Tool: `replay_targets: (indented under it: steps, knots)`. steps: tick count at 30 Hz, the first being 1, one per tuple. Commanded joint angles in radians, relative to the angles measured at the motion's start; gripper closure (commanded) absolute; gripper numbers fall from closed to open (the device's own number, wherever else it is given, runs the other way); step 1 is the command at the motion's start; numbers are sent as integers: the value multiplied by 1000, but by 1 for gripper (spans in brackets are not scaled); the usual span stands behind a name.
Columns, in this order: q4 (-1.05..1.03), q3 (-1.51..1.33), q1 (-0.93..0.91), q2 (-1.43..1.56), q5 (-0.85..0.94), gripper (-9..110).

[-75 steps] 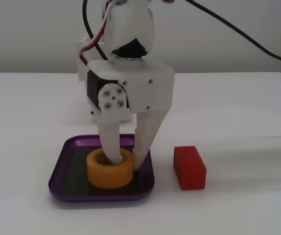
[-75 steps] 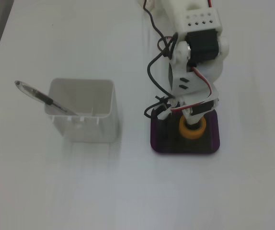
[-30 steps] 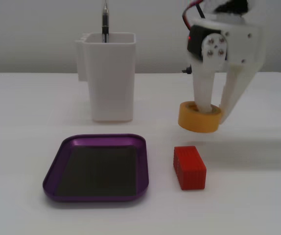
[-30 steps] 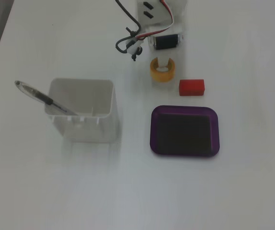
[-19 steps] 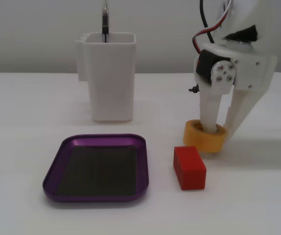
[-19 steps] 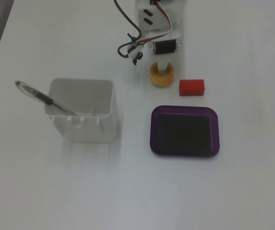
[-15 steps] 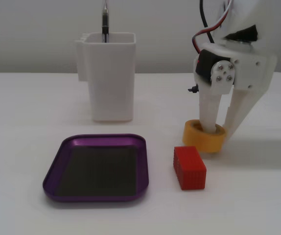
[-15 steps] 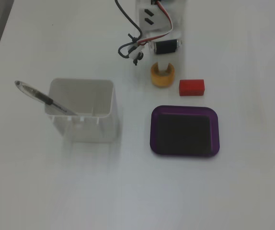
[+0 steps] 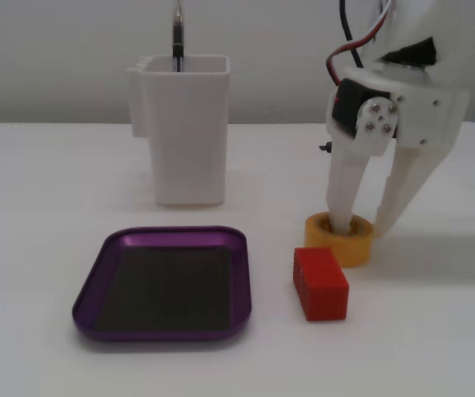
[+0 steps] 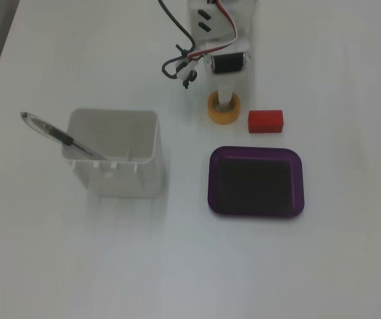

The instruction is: Remove the yellow tape from the box.

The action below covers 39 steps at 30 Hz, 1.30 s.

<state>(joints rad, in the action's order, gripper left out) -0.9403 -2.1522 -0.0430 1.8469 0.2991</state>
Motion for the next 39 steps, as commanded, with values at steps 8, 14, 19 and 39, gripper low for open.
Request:
replay_targets:
  steps: [8, 14, 19, 39]
  knots:
    - [-325, 342, 3, 324, -18, 92]
    - [-348, 327, 6, 643, -179, 92]
    - [-333, 95, 5, 885, -270, 92]
    - [-206, -793, -3, 1606, -380, 92]
